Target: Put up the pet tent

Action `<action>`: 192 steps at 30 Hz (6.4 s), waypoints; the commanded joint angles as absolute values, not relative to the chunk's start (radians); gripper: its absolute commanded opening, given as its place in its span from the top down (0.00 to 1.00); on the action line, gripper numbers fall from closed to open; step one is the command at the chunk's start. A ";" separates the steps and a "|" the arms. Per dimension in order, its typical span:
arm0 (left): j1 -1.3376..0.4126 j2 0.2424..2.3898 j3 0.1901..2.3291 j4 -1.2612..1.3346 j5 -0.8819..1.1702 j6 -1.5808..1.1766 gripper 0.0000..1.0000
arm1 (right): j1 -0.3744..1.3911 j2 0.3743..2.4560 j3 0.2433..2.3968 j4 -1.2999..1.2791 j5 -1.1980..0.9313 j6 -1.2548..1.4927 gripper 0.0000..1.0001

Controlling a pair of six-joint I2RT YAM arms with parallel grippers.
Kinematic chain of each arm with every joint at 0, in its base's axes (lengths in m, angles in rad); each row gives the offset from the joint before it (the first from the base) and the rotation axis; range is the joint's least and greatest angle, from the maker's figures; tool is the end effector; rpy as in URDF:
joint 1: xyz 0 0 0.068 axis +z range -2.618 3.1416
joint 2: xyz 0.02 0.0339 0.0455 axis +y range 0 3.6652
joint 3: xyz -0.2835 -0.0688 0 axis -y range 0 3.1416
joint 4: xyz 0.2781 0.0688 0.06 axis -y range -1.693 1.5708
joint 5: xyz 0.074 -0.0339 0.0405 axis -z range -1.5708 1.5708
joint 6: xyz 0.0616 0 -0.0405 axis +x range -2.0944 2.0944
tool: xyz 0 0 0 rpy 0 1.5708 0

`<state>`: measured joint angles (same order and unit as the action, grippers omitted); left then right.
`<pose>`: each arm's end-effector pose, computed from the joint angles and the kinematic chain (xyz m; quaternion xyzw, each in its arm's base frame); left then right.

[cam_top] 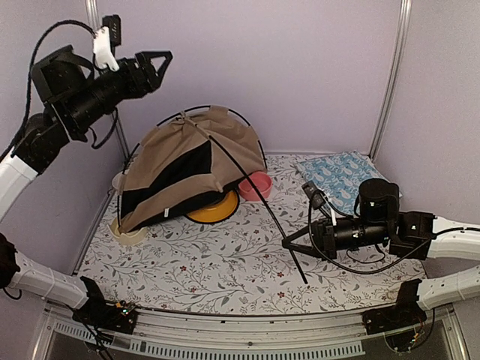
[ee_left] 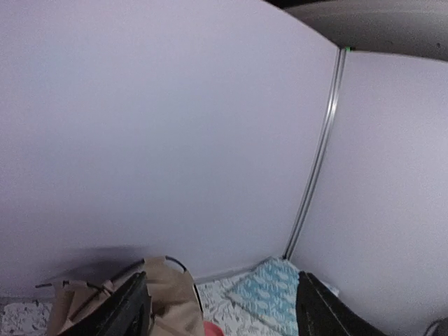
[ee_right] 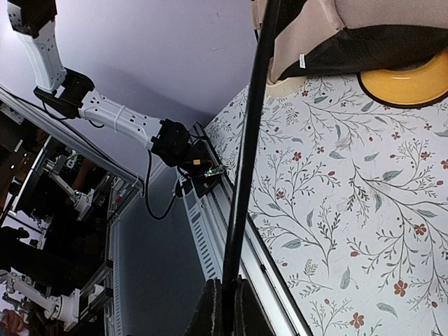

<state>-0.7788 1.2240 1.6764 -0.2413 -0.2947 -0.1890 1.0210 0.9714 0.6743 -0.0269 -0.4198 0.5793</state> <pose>0.2101 -0.1822 0.5835 0.0715 0.6282 -0.2762 0.7239 0.1181 0.2408 0.2821 -0.2926 0.7481 0.5275 0.2764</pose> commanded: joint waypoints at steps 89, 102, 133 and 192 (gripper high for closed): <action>-1.118 1.325 0.511 0.803 -0.821 -0.403 0.86 | 1.250 1.356 0.931 0.129 -0.467 0.568 1.00; -1.380 1.341 0.536 0.646 -0.707 -0.334 1.00 | 1.235 1.405 0.988 0.158 -0.513 0.595 1.00; -1.979 1.496 0.769 -0.367 -1.182 -1.337 1.00 | 1.101 1.663 1.136 0.526 -0.341 0.674 1.00; -1.956 1.225 0.667 -0.144 -1.184 -1.047 1.00 | 1.205 1.690 0.991 0.640 -0.197 0.650 1.00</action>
